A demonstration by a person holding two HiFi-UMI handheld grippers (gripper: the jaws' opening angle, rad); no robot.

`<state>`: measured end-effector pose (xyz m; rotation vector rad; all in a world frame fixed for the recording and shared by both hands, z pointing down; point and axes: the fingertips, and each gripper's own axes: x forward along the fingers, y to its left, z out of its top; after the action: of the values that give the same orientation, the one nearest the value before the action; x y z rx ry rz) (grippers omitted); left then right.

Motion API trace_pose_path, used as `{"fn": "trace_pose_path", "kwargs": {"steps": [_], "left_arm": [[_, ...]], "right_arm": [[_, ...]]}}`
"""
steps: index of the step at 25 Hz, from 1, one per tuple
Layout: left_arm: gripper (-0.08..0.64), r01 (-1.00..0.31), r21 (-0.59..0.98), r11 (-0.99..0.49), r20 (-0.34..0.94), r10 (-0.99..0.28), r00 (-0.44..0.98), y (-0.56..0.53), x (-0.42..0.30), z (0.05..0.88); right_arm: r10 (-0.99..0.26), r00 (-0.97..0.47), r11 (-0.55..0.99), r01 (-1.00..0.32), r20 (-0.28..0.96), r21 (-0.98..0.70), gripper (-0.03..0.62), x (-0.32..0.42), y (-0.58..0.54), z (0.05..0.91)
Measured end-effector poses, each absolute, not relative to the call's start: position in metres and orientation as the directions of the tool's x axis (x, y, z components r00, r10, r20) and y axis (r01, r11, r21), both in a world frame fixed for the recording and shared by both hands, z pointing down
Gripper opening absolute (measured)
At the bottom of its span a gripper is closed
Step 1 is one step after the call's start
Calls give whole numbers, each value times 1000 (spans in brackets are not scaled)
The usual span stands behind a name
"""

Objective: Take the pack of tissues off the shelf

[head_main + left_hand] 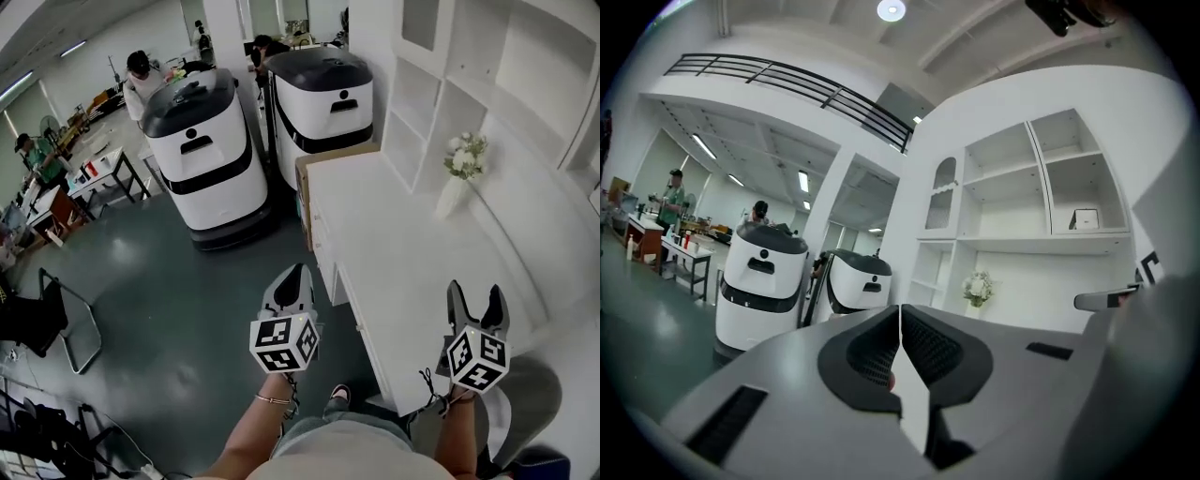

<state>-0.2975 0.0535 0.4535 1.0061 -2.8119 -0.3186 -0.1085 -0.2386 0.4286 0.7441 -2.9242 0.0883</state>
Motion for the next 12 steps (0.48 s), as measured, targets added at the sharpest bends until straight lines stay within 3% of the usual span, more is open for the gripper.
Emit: {"fn": "trace_pose_path", "kwargs": {"steps": [12], "left_arm": [[23,-830,188,526,74,-850,-522,-100,-328,451]], "right_arm": [[-705,-686,680,-726,179,-102,420,-51,-306,450]]}}
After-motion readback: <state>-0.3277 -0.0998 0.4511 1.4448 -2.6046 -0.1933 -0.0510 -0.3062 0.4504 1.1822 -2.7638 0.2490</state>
